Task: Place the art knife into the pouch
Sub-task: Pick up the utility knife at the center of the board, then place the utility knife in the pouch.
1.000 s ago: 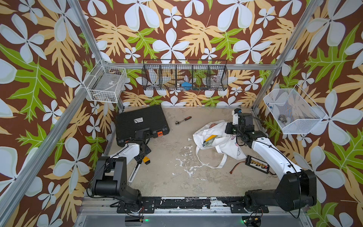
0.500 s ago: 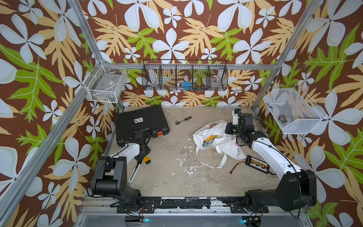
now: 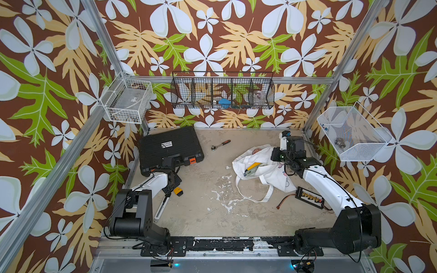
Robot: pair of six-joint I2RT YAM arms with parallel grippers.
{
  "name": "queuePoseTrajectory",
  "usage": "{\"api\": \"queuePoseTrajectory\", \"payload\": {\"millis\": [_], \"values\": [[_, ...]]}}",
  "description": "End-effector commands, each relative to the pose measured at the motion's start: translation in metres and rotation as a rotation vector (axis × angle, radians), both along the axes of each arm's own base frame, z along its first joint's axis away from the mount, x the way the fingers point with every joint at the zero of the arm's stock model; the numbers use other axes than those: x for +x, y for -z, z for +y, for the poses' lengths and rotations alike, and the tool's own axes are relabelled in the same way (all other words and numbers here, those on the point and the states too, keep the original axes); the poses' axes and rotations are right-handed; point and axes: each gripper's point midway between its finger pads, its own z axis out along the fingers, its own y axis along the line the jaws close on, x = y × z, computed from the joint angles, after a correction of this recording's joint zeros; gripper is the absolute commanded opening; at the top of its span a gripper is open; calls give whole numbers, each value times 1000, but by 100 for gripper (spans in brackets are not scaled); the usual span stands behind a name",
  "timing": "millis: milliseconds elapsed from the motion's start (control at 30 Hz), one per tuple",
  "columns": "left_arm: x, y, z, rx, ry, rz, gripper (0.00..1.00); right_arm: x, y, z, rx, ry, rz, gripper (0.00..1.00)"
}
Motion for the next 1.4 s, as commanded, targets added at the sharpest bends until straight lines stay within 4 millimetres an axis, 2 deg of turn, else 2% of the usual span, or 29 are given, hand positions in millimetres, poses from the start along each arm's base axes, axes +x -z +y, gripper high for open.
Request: {"api": "queuePoseTrajectory", "payload": {"millis": [0, 233, 400, 500, 600, 700, 767, 833, 967, 1167, 1367], "values": [[1, -13, -4, -15, 18, -28, 13, 3, -3, 0, -3, 1, -17, 0], [7, -51, -19, -48, 90, -117, 15, 4, -1, -1, -9, 5, -10, 0], [14, -80, -55, -64, 199, -186, 18, 5, -1, -2, -17, 10, -8, 0], [20, -98, -89, -91, 272, -228, 18, 5, 0, -3, -22, 14, -5, 0], [28, -115, -134, -98, 374, -262, 17, 6, 1, -4, -27, 19, 0, 0], [33, -124, -182, -124, 481, -274, 18, 7, 5, -5, -32, 22, 12, 0], [35, -125, -221, -142, 583, -276, 18, 7, 5, -6, -37, 25, 13, 0], [35, -121, -251, -134, 666, -260, 17, 7, 6, -6, -42, 27, 14, 0], [37, -105, -302, -135, 795, -212, 17, 7, 3, -8, -46, 35, 6, 0], [38, -88, -352, -152, 909, -160, 18, 8, 4, -10, -55, 41, 9, 0], [25, -91, -389, -161, 995, -158, 19, 10, 8, -11, -63, 47, 19, 0]]}}
